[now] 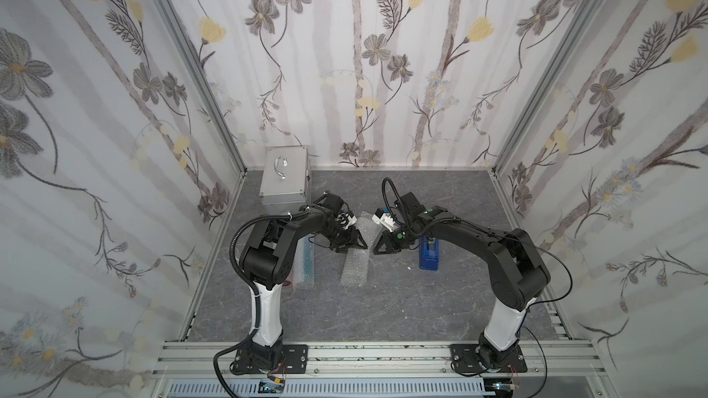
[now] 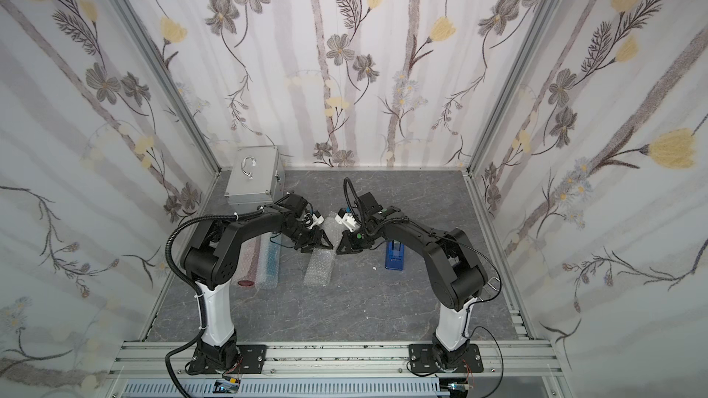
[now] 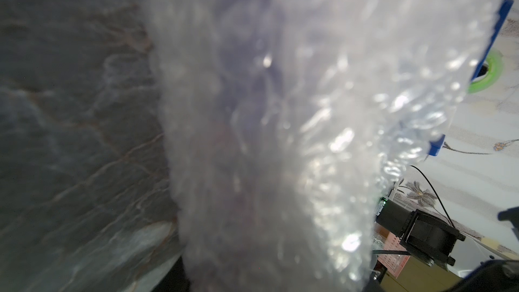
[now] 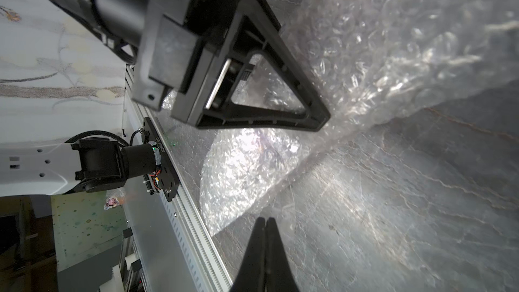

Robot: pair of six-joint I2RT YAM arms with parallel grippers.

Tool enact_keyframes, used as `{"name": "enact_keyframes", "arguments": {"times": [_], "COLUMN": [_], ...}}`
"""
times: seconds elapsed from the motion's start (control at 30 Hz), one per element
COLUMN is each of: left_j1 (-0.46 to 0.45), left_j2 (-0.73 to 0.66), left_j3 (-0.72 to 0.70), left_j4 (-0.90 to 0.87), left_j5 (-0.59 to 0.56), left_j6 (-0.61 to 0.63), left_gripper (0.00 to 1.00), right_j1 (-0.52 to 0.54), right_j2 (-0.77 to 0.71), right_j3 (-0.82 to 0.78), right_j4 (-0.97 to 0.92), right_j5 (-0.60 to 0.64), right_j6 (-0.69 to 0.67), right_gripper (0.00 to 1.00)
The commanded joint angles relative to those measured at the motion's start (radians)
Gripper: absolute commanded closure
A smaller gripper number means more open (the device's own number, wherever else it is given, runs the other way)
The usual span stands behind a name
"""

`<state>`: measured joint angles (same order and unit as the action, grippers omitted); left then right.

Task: Wrap wine bottles in bubble wrap
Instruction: Stick the tape on the bubble wrap.

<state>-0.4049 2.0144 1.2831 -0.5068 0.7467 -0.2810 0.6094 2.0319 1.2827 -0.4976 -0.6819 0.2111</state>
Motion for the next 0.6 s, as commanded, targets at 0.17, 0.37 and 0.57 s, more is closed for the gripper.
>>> {"name": "enact_keyframes", "arguments": {"times": [0.17, 0.37, 0.57], "left_j1": [-0.001, -0.003, -0.004], "left_j2": [0.0, 0.0, -0.001], "left_j3": [-0.001, -0.001, -0.002], "left_j4": [-0.021, -0.024, -0.024], "left_j5": [-0.003, -0.004, -0.006], "left_j6": [-0.006, -0.006, -0.006], "left_gripper": [1.0, 1.0, 1.0], "right_j1": [0.017, 0.041, 0.049], "right_j2": [0.098, 0.117, 0.108], "right_j3": [-0.008, -0.016, -0.031], "right_j4": [0.131, 0.215, 0.204], "right_j5": [0.005, -0.002, 0.015], "right_j6": [0.091, 0.149, 0.147], "right_gripper": [1.0, 1.0, 1.0]}}
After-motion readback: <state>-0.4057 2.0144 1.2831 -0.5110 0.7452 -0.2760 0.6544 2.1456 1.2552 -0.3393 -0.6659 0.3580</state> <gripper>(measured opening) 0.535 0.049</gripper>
